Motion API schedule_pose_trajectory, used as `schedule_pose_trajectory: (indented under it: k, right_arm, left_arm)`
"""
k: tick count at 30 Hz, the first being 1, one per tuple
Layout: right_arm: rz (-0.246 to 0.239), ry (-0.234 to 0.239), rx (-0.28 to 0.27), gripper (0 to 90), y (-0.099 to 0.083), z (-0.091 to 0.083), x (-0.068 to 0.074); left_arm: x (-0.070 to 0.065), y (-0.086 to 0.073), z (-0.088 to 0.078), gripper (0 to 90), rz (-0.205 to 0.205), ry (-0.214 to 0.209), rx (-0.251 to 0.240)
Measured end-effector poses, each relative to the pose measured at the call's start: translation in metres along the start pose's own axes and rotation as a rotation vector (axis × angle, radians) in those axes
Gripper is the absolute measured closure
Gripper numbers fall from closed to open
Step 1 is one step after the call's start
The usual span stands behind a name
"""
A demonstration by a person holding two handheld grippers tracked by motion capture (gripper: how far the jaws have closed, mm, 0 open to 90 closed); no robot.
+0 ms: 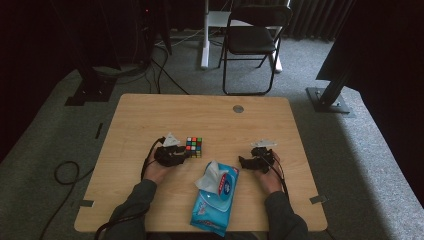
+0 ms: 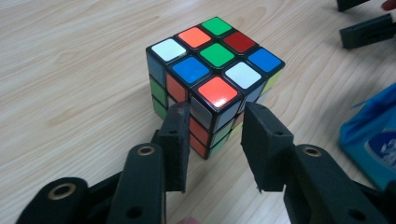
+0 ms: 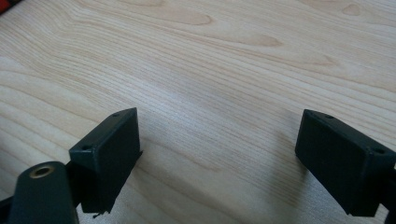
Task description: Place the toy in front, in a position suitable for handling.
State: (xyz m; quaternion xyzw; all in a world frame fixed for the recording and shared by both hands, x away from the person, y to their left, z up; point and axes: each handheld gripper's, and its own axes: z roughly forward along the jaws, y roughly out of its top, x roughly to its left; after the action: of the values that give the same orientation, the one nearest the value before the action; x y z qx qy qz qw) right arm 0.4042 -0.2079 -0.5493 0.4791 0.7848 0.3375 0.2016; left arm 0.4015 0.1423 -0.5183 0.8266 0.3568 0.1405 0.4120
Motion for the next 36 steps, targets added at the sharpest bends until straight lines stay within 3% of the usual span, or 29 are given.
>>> schedule_pose_trajectory:
  k: [11, 15, 18, 23, 36]
  right_arm:
    - [-0.002, 0.001, -0.001, 13.9, 0.000, 0.000, 0.000]
    - [-0.004, 0.002, -0.003, 14.8, 0.000, 0.000, 0.000]
    - [-0.004, 0.003, -0.004, 15.0, 0.000, 0.000, 0.000]
    - [-0.001, 0.001, -0.004, 15.1, -0.001, -0.001, 0.001]
    - [0.000, 0.002, -0.004, 15.0, -0.001, -0.001, 0.001]
  left_arm:
    - [-0.017, 0.015, 0.021, 63.7, 0.014, -0.019, 0.008]
    - [-0.013, 0.012, 0.012, 56.9, 0.005, -0.025, 0.010]
    - [-0.004, 0.004, -0.007, 53.4, -0.046, -0.015, -0.017]
    - [0.001, -0.006, -0.022, 50.7, -0.072, -0.011, -0.046]
    - [-0.006, -0.015, -0.031, 46.7, -0.074, -0.043, -0.049]
